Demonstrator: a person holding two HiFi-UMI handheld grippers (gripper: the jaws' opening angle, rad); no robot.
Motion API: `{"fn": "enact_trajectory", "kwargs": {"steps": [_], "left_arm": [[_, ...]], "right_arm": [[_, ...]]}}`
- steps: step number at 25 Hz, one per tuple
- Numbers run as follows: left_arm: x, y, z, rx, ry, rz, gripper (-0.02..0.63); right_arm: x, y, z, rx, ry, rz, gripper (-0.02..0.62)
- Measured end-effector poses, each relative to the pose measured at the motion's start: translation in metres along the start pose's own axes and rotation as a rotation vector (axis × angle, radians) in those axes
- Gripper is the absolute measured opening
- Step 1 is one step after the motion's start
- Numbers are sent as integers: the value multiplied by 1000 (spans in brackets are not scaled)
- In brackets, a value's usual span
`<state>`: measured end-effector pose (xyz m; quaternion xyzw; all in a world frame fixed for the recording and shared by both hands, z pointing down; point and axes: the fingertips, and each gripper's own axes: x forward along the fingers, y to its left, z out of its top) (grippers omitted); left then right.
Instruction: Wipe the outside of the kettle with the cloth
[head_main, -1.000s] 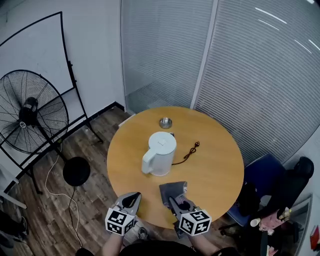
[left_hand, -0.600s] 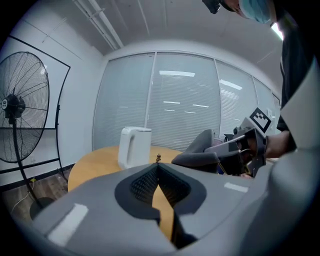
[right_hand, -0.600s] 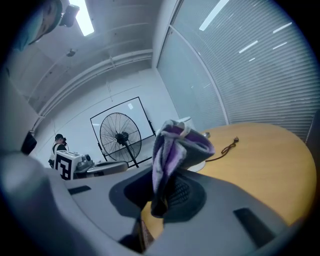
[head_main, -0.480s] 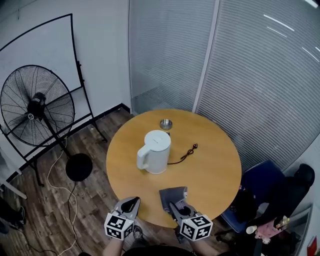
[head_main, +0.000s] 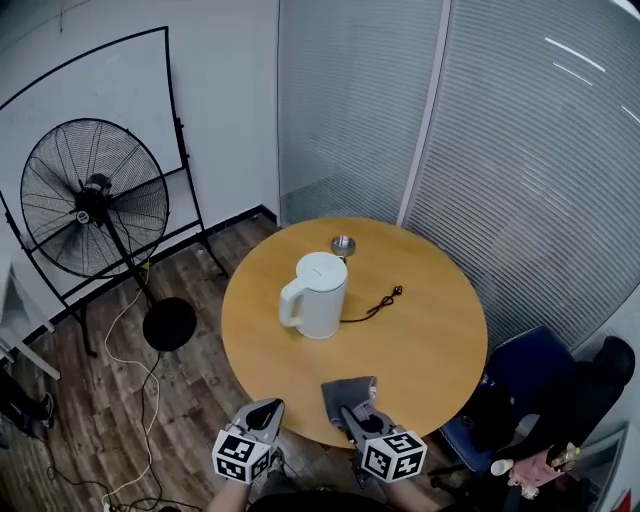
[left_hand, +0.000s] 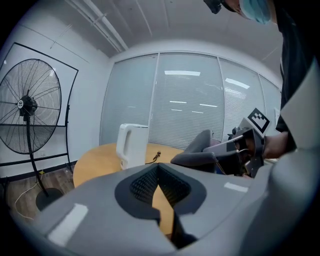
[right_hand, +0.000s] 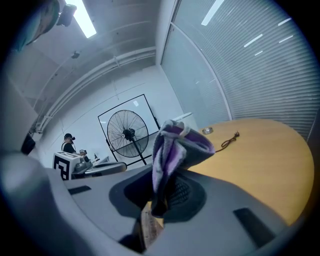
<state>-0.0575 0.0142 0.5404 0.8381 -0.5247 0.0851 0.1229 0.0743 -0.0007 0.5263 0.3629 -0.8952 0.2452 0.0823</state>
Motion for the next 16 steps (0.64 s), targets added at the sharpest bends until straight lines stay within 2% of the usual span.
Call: {"fn": "enact_trajectory", "kwargs": {"steps": [16], "left_arm": [[-19, -12, -7, -13, -19, 32, 11]], "right_arm": [[-17, 8, -6, -1, 2, 21, 41]]}}
